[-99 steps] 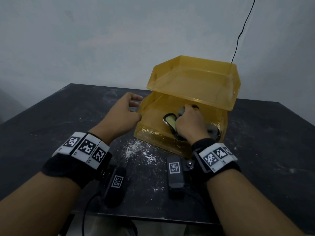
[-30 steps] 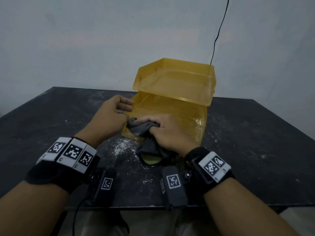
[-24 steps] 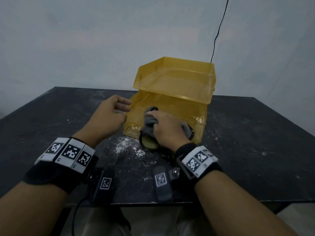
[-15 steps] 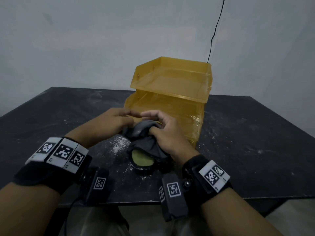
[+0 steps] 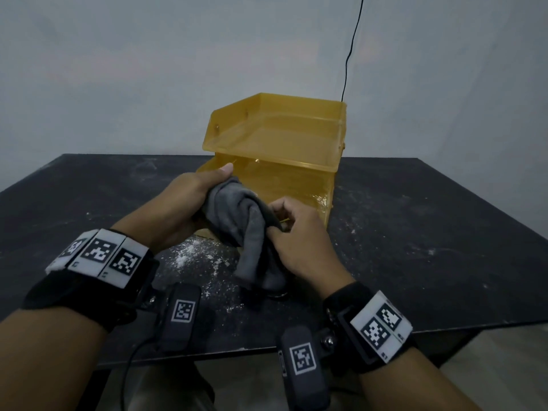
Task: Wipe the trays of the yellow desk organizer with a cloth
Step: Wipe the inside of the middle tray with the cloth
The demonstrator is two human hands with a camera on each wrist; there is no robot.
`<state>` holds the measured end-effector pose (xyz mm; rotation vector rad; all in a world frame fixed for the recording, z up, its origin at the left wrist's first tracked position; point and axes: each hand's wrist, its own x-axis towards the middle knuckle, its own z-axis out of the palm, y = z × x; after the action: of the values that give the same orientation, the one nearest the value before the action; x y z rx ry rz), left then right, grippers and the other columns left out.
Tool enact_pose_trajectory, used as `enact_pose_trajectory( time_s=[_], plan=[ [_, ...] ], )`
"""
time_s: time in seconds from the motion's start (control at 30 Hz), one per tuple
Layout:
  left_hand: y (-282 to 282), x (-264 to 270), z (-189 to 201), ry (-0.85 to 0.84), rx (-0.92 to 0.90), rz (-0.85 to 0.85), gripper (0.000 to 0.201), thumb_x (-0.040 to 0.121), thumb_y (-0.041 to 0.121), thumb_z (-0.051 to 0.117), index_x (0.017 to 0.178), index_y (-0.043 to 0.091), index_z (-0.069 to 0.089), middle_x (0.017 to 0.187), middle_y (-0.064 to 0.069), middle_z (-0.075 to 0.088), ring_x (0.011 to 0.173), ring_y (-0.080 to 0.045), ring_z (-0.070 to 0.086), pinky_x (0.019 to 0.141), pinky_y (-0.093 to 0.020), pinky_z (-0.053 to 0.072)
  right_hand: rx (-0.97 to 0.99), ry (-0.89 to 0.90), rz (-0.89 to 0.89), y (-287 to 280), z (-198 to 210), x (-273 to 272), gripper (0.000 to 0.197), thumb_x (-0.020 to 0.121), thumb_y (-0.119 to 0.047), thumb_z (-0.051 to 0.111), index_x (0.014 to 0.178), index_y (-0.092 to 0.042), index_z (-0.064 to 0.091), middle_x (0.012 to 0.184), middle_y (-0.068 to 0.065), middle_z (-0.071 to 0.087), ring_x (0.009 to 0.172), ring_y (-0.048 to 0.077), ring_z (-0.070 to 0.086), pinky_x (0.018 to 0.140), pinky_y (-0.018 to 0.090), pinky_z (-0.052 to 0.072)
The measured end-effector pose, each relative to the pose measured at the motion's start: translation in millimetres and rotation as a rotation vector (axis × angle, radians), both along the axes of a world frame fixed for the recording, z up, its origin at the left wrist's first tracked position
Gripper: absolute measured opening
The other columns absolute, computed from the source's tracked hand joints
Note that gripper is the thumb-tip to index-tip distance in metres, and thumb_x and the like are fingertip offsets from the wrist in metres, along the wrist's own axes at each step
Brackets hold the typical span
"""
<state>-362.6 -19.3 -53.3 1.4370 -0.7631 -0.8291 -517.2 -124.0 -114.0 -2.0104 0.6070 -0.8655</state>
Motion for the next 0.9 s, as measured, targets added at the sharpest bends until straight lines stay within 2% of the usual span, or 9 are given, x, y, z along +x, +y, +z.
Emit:
enact_pose_trajectory(
  time_s=[0.1, 0.2, 0.33, 0.43, 0.5, 0.6, 0.73, 0.8, 0.9],
  plan=[
    [-7, -4, 1, -0.035, -0.039, 0.064, 0.024, 0.087, 0.033, 0.068, 0.09, 0.012, 0.058, 0.076, -0.006, 0.065, 0.068, -0.019, 0.061, 0.06, -0.028, 0.053, -0.021, -0.032, -0.037, 0, 2, -6, 0.026, 0.083, -0.003, 0.067, 0.097, -0.025, 0.062, 0.094, -0.01, 0.066, 0.082, 0.004, 0.064, 0.071, 0.024, 0.057],
    [-9, -5, 5, 0.065, -0.104, -0.001, 0.024, 0.08, 0.02, 0.072, 0.092, 0.015, 0.052, 0.078, -0.001, 0.064, 0.069, -0.016, 0.062, 0.057, -0.025, 0.053, -0.068, -0.119, -0.029, 3, 2, -8, 0.026, 0.085, -0.009, 0.069, 0.102, -0.025, 0.057, 0.097, -0.01, 0.063, 0.083, 0.003, 0.064, 0.07, 0.023, 0.058],
    [-14, -9, 1, 0.02, -0.112, 0.018, 0.035, 0.082, -0.005, 0.068, 0.107, 0.013, 0.052, 0.102, -0.013, 0.063, 0.091, -0.029, 0.067, 0.073, -0.036, 0.061, -0.067, 0.049, 0.044, 1, -2, -5, 0.019, 0.09, -0.008, 0.06, 0.101, -0.023, 0.068, 0.091, -0.007, 0.07, 0.082, 0.008, 0.066, 0.075, 0.035, 0.06],
    [-28, -7, -8, -0.058, -0.074, 0.281, 0.033, 0.083, -0.001, 0.073, 0.104, 0.013, 0.052, 0.11, -0.015, 0.06, 0.101, -0.03, 0.064, 0.082, -0.041, 0.059, -0.156, -0.028, -0.104, -2, 0, -13, 0.025, 0.088, -0.003, 0.059, 0.094, -0.021, 0.076, 0.089, -0.011, 0.072, 0.078, 0.001, 0.065, 0.069, 0.015, 0.055],
    [-40, -7, -10, -0.059, -0.087, 0.341, 0.037, 0.081, 0.005, 0.078, 0.102, 0.019, 0.051, 0.117, -0.015, 0.058, 0.104, -0.029, 0.063, 0.084, -0.042, 0.058, -0.237, -0.149, -0.256, -9, 3, -19, 0.022, 0.086, -0.002, 0.06, 0.088, -0.02, 0.073, 0.087, -0.01, 0.069, 0.074, -0.001, 0.062, 0.064, 0.008, 0.049],
    [-61, -10, -14, -0.254, 0.052, 0.177, 0.044, 0.081, 0.01, 0.076, 0.114, 0.024, 0.049, 0.114, -0.01, 0.062, 0.096, -0.023, 0.065, 0.08, -0.042, 0.059, -0.275, -0.209, -0.426, -22, 1, -28, 0.024, 0.082, 0.002, 0.062, 0.093, -0.02, 0.065, 0.095, -0.004, 0.059, 0.073, 0.003, 0.055, 0.065, 0.008, 0.045],
    [-80, -17, -18, -0.893, 0.4, -0.007, 0.048, 0.083, 0.031, 0.06, 0.124, 0.047, 0.042, 0.129, 0.002, 0.057, 0.105, -0.024, 0.059, 0.091, -0.045, 0.053, -0.2, -0.154, -0.53, -37, 4, -38, 0.033, 0.084, -0.007, 0.067, 0.111, -0.022, 0.058, 0.108, -0.003, 0.051, 0.08, 0.002, 0.051, 0.067, 0.007, 0.042],
    [-92, -16, -17, -0.941, 0.475, -0.056, 0.056, 0.088, 0.026, 0.053, 0.137, 0.045, 0.035, 0.137, -0.001, 0.052, 0.112, -0.028, 0.055, 0.095, -0.042, 0.048, -0.054, -0.077, -0.479, -47, 8, -40, 0.04, 0.089, -0.019, 0.065, 0.128, -0.023, 0.055, 0.117, -0.007, 0.052, 0.094, 0.003, 0.054, 0.076, 0.008, 0.04],
    [-109, -14, -15, -0.84, 0.492, -0.191, 0.063, 0.093, 0.01, 0.048, 0.147, 0.035, 0.029, 0.143, -0.004, 0.043, 0.12, -0.029, 0.05, 0.099, -0.041, 0.044, 0.128, 0.058, -0.357, -57, 10, -43, 0.049, 0.095, -0.035, 0.054, 0.143, -0.023, 0.051, 0.132, -0.011, 0.057, 0.118, 0.009, 0.054, 0.098, 0.029, 0.045]
  ],
)
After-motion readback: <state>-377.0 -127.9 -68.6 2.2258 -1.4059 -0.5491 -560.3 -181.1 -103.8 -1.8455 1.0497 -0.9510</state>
